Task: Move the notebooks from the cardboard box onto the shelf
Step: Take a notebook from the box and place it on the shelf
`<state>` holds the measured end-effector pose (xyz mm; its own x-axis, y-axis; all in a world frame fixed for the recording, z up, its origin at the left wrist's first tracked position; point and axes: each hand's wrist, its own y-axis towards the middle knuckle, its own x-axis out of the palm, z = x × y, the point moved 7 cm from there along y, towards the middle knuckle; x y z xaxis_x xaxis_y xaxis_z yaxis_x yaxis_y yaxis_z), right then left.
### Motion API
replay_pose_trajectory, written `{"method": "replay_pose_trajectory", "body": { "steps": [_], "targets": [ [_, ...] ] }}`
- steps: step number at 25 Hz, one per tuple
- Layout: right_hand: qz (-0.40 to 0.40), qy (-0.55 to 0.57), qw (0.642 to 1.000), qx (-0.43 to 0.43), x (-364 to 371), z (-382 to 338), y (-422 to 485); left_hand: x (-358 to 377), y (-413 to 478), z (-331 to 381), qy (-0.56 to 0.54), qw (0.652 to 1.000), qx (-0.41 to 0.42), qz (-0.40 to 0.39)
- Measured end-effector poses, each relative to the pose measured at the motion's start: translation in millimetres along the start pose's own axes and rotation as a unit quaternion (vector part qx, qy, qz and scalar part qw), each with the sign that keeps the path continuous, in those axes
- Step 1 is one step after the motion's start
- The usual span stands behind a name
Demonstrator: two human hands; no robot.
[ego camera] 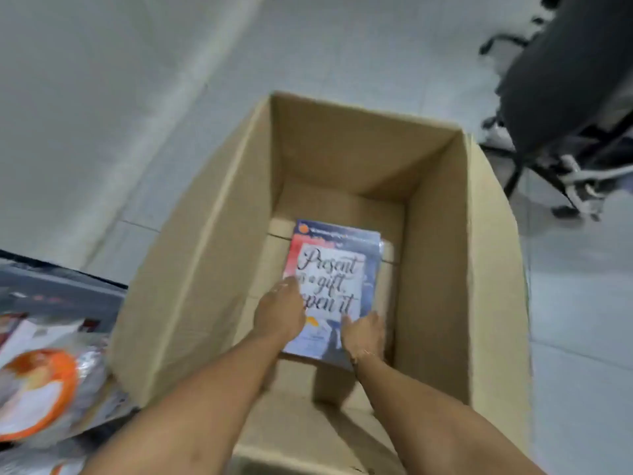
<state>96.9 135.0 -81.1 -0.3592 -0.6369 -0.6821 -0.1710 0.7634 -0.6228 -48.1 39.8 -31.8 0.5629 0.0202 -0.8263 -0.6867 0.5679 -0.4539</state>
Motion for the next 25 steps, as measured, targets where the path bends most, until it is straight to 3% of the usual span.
{"method": "replay_pose_trajectory", "body": {
  "steps": [2,4,7,12,16,20,23,25],
  "targets": [
    [-0.035,0.013,0.994,0.101,20,26,13,38,16,-37,-0.014,0.989,-0.138,-0.04],
    [-0.047,0.011,0.991,0.127,33,40,17,72,14,-67,-0.021,0.965,-0.253,-0.061],
    [-0.02,0.012,0.994,0.106,36,43,17,88,9,-70,-0.053,0.946,-0.309,-0.085],
    [0.058,0.047,0.989,0.13,20,25,-7,64,3,-64,-0.116,0.916,-0.38,-0.06],
    [0.104,0.107,0.984,0.098,-11,-2,-28,4,-6,-41,-0.074,0.958,-0.275,0.002],
    [0.16,0.212,0.964,-0.019,-64,-42,-78,-93,-51,-7,-0.092,0.979,-0.131,0.122],
    [0.19,0.353,0.897,-0.187,-106,-96,-143,-184,-126,6,-0.126,0.951,-0.02,0.283],
    [0.168,0.438,0.834,-0.292,-123,-141,-204,-251,-198,-7,-0.12,0.886,0.044,0.447]
  ]
}}
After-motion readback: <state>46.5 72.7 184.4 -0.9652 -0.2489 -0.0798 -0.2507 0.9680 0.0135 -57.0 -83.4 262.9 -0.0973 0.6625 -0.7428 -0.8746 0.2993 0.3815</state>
